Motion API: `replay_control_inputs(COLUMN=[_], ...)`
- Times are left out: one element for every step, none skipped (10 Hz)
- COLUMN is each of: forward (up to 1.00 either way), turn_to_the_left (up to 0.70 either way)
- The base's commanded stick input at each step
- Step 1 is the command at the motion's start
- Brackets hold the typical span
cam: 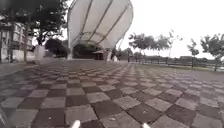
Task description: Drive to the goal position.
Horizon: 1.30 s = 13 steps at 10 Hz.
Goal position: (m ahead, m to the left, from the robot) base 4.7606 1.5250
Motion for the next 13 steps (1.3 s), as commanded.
replay_control_inputs(forward=[0.70,0.70,0.70,0.70,0.70,0.70,0.70,0.70,0.70,0.70,0.70,0.70,0.70], turn_to_the_left=[0.36,0.36,0.25,0.13,0.01,0.01,0.01,0.01,0.01,0.01,0.01,0.01,0.01])
